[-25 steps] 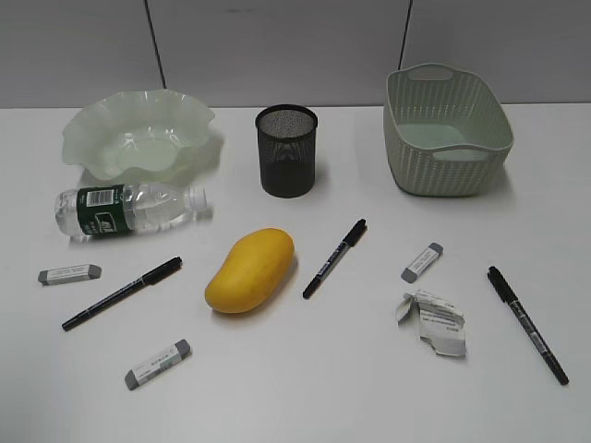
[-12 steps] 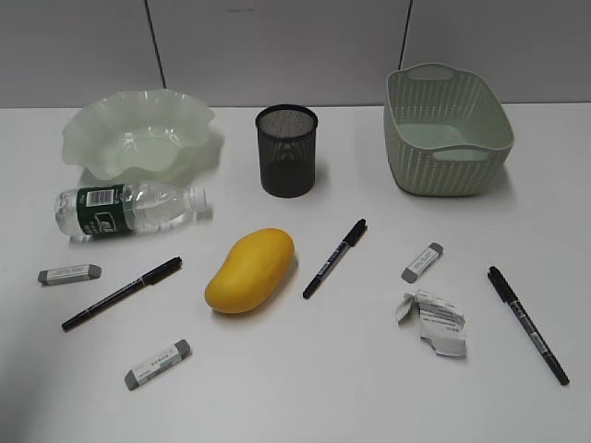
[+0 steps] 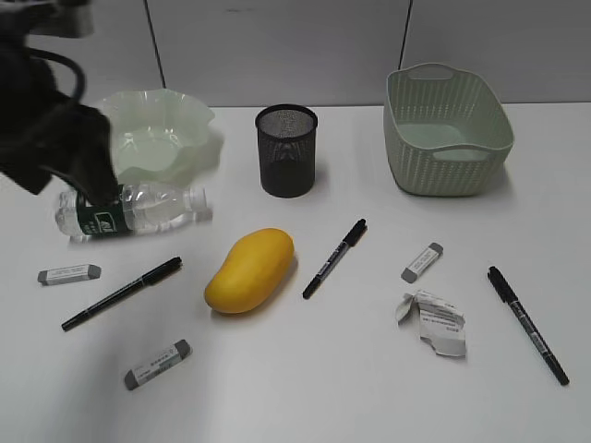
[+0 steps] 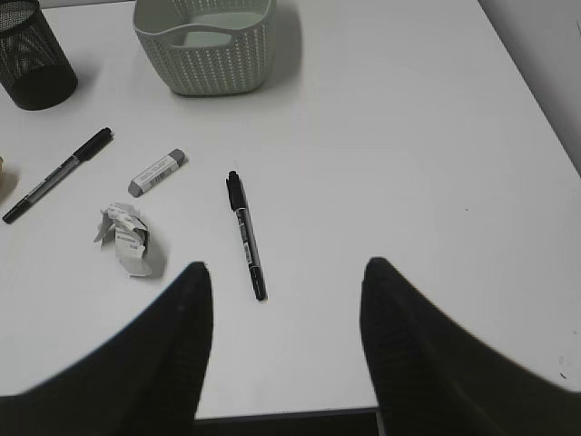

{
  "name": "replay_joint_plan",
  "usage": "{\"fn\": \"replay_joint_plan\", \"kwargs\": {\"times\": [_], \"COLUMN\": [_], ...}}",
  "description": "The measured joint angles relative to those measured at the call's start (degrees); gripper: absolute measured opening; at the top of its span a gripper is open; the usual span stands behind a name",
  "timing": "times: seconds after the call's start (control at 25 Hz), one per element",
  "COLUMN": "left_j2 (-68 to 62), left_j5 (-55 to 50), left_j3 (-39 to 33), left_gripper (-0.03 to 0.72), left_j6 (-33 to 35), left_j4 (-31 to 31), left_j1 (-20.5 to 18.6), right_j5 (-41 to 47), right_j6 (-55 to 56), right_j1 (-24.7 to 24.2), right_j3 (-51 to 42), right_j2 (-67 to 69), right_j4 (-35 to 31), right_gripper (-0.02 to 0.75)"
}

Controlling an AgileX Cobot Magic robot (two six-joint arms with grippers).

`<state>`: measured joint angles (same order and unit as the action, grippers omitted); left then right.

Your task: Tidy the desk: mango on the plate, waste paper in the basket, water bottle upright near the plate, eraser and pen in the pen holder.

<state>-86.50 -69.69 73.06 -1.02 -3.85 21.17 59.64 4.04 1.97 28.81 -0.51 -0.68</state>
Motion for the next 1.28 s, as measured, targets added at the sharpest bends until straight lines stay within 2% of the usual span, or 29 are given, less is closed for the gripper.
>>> {"fn": "replay_joint_plan", "kwargs": {"times": [0.24, 0.48, 0.88, 1.28], "left_j2": [-11.71, -21.88, -30.48, -34.45], "left_j5": [0.05, 0.05, 5.25, 9.60], "left_j3": [8.05, 14.74, 16.71, 16.86], "left_gripper": [0.620, 0.620, 0.623, 0.675], "left_j6": [-3.04, -3.96, -4.07, -4.07], "left_j4": [-0.12, -0.16, -2.01, -4.36], "left_j1": [8.89, 13.01, 14.89, 15.46], "right_j5": [0.00, 0.00, 0.00, 0.00], "right_j6": [0.00, 0.00, 0.00, 0.00], "right_j1": [0.00, 0.00, 0.00, 0.00], "right_j3": [0.00, 0.00, 0.00, 0.00], "right_j2": [0.00, 0.00, 0.00, 0.00], "right_j4": [0.00, 0.00, 0.00, 0.00], "right_gripper": [0.424, 0.424, 0.424, 0.424]}}
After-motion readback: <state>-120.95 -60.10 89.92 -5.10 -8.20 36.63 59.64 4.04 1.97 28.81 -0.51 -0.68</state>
